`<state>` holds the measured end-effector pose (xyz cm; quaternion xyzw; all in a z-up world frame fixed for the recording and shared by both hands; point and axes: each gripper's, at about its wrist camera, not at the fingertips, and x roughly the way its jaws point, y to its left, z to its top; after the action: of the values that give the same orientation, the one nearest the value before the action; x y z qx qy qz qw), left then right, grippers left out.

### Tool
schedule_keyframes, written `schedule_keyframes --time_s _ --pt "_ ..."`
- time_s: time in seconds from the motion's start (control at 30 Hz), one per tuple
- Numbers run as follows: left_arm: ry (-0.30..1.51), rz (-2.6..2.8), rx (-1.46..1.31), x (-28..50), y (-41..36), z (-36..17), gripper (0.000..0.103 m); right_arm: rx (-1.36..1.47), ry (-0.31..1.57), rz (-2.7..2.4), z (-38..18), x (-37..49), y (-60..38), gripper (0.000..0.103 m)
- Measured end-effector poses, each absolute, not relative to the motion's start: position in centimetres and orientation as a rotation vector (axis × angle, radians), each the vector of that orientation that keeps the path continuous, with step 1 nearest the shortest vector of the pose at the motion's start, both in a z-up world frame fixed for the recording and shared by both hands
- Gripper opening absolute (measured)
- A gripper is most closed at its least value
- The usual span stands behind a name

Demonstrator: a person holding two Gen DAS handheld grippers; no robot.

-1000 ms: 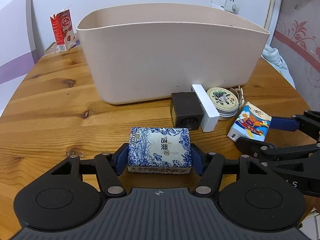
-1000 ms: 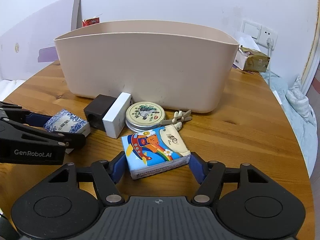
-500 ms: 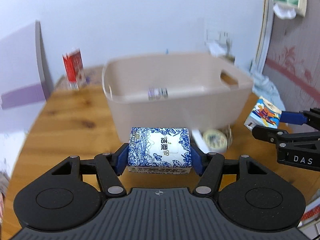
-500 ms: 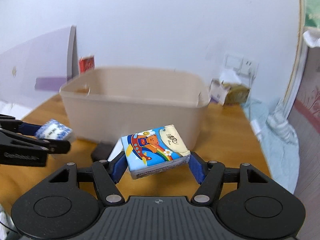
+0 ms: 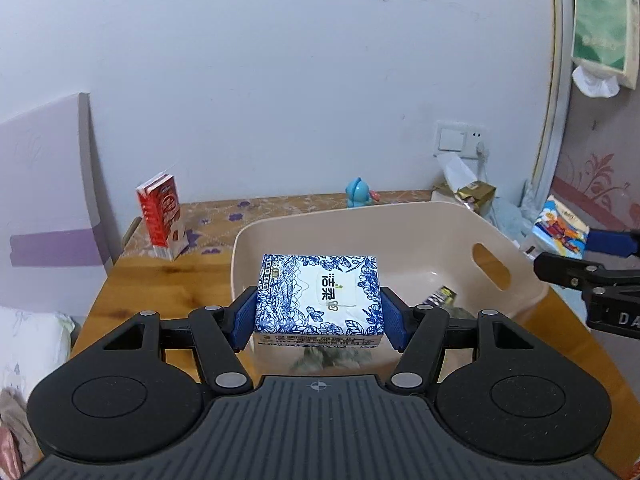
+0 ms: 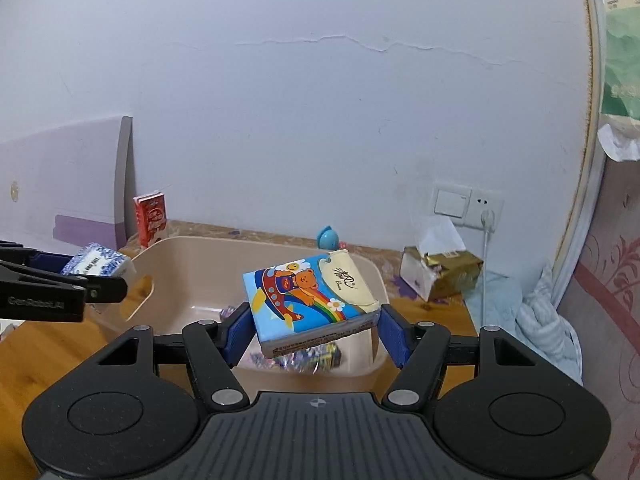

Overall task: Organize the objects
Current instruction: 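Carry both boxes over the bin and open both grippers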

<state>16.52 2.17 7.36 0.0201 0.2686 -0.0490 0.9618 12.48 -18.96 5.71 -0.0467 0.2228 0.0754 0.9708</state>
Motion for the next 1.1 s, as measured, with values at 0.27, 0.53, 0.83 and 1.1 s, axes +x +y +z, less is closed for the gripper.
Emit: schedule_keyframes --time_s 0.27,0.53,0.83,1.1 --pt "0.657 -0.076 0.077 22.5 1.4 4.1 0.064 -0.098 0.553 0.135 3.8 18.3 -17.9 0.064" --pt "0.747 -0.09 0.14 24.3 0.4 1.2 0.065 -0.113 0.67 0.142 0.3 20.7 -17.3 0.065" --pt "0.686 -0.067 0.115 21.9 0.7 3.2 0.084 -0.096 0.622 0.139 1.6 19.0 -18.2 0.077" --pt "0.63 -0.081 0.114 17.0 1.6 5.2 0.088 -0.081 0.56 0.107 3.5 14.8 -20.0 0.082"
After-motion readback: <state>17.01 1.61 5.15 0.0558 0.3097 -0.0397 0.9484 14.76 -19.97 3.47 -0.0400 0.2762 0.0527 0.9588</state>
